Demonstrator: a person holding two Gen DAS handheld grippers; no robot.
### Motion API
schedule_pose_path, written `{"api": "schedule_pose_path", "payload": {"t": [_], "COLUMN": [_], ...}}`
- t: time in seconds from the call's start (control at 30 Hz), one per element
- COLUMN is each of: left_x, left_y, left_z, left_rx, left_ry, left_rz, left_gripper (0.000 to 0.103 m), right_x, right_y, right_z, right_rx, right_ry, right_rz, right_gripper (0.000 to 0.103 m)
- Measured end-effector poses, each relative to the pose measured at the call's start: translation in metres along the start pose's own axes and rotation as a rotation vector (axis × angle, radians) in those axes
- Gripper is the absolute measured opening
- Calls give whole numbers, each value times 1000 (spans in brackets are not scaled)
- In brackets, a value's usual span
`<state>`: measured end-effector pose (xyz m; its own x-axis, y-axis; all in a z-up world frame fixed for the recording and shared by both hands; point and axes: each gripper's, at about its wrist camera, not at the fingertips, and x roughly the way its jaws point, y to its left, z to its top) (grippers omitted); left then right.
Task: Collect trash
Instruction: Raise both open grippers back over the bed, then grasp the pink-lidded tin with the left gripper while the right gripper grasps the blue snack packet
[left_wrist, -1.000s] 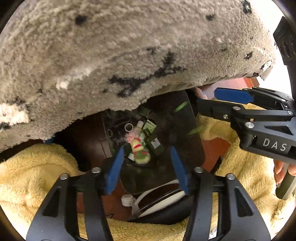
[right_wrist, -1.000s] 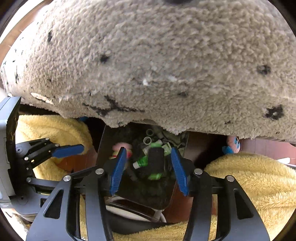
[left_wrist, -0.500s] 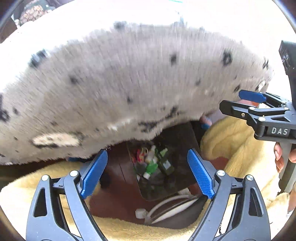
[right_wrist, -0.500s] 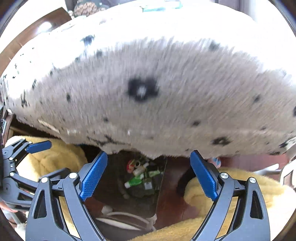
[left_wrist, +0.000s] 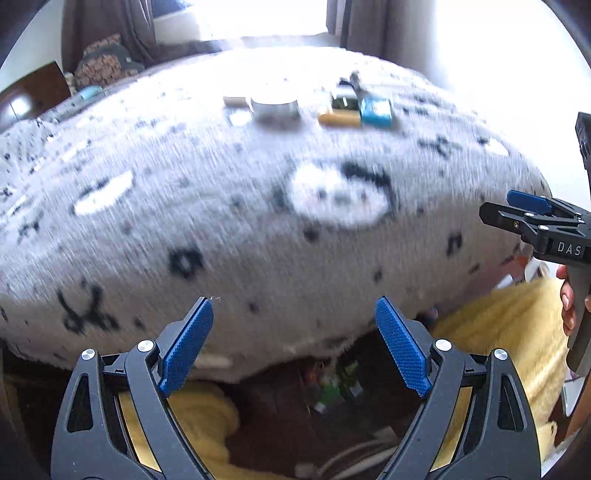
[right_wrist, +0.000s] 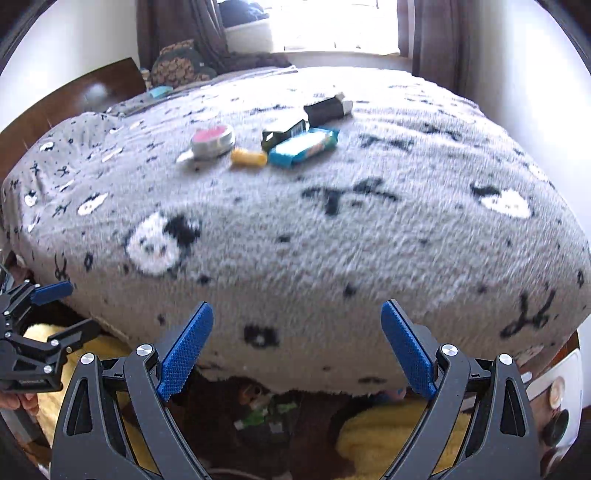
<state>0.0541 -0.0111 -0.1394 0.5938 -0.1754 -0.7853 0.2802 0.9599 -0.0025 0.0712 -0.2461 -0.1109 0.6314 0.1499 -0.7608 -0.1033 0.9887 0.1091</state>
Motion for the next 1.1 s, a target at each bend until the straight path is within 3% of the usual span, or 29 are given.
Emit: {"api": "schedule_pose_path", "payload": {"t": [0.27,0.53,0.77,1.1], "left_x": [2,31,73,140], "left_y": [18,35,39,38], "left_z": [53,109,155,190], "left_rx": [-23,-18,-29,-35], "left_ry": [-75,-95,-86,-30], "left_rz": [44,89,58,26], "left_gripper": [85,85,85,85], "right_x": [8,44,93,143], "right_y": [-12,-24,-26,-17], "right_z": [49,93,132,147], "right_rx": [11,30,74,132], "right_ry": [-61,-54,-4,82], "right_rz": [-41,-80,-57,-29], "right_gripper": [93,93,93,89]}}
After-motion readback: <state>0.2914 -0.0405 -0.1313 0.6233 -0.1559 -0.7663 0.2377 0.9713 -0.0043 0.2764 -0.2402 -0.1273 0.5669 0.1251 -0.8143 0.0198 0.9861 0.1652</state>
